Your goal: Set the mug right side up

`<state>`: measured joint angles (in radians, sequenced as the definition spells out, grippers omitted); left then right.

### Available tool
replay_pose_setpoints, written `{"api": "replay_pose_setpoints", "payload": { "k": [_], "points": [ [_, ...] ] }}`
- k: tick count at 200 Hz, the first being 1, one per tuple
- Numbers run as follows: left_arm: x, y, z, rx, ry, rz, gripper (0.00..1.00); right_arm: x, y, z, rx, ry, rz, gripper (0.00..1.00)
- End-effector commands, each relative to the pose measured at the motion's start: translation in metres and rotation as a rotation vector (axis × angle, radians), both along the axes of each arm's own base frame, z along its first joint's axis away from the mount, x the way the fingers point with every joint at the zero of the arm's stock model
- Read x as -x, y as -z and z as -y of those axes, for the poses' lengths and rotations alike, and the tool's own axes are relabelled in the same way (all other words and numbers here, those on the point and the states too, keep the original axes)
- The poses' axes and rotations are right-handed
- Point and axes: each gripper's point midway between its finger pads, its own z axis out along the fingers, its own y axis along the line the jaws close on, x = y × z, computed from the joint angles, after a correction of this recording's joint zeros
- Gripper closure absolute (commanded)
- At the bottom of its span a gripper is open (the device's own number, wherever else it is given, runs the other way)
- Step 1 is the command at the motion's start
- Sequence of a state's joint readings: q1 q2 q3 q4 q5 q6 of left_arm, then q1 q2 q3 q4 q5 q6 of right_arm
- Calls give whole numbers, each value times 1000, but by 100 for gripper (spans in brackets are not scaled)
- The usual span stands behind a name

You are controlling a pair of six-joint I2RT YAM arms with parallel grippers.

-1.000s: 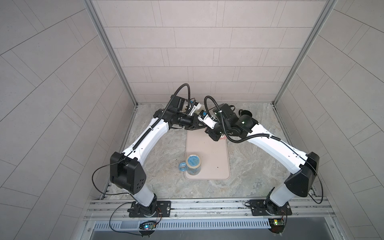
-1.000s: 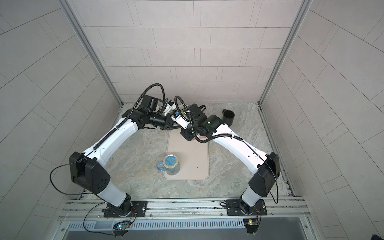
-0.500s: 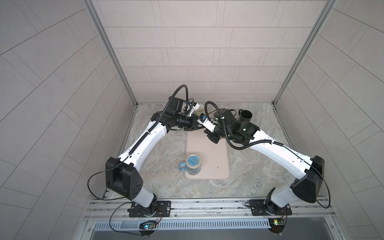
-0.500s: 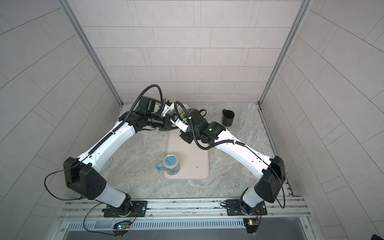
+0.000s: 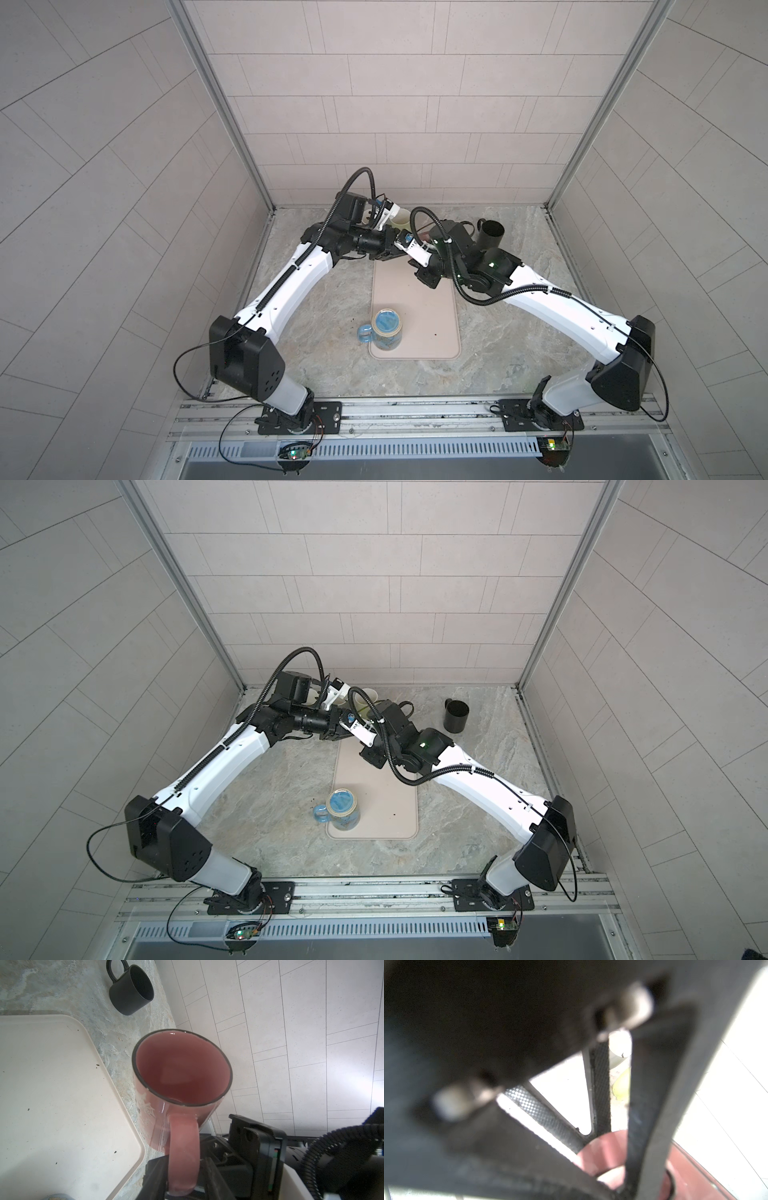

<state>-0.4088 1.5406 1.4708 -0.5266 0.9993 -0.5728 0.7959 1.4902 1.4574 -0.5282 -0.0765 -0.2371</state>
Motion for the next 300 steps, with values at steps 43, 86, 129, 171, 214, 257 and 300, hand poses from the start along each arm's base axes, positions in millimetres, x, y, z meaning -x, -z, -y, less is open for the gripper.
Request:
{"api": "replay_pose_setpoints", "payload": {
  "k": [43,86,129,171,214,257,300],
  "points": [
    [2,17,17,-61,9,32,64,31,-61,-61,-140,-257,177,100],
    [-5,27,9,-121,-45,50,61,33,-66,-61,-156,-259,171,100],
    [-9,25,5,-135,-81,71,58,36,-71,-59,-183,-253,174,100],
    [-10,23,9,-90,-95,59,57,36,-73,-62,-205,-257,165,100],
    [-4,24,9,-77,-90,46,57,28,-75,-62,-204,-216,176,100],
    [-3,19,8,-57,-119,55,57,7,-76,-60,-210,-107,190,100],
    [-6,12,6,-11,-171,81,57,-5,-77,-64,-229,-44,172,100]
  ]
}}
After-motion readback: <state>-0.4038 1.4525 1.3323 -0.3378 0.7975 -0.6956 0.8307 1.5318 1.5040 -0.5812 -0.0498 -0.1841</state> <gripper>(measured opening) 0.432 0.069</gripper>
